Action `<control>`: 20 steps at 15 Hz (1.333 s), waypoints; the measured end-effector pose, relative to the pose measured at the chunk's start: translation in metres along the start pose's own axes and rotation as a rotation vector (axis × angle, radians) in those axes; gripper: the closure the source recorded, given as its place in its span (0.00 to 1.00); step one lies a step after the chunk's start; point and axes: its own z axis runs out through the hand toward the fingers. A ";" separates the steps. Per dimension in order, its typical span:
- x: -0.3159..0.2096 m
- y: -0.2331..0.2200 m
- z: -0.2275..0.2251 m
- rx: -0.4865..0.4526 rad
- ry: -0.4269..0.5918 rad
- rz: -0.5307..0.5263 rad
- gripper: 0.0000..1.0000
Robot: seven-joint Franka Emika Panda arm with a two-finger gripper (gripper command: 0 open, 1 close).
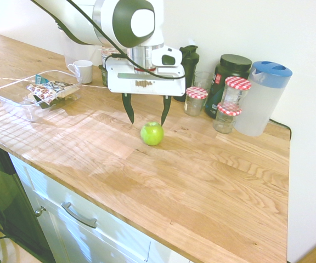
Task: Put the apple into the container
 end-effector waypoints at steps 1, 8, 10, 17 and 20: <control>0.003 0.000 0.005 0.001 0.001 -0.002 0.00; 0.021 -0.011 0.033 0.027 -0.022 0.017 0.00; 0.027 -0.013 0.042 0.046 -0.030 0.038 1.00; 0.030 -0.021 0.057 0.043 -0.053 0.048 1.00; 0.029 -0.022 0.057 0.043 -0.054 0.059 1.00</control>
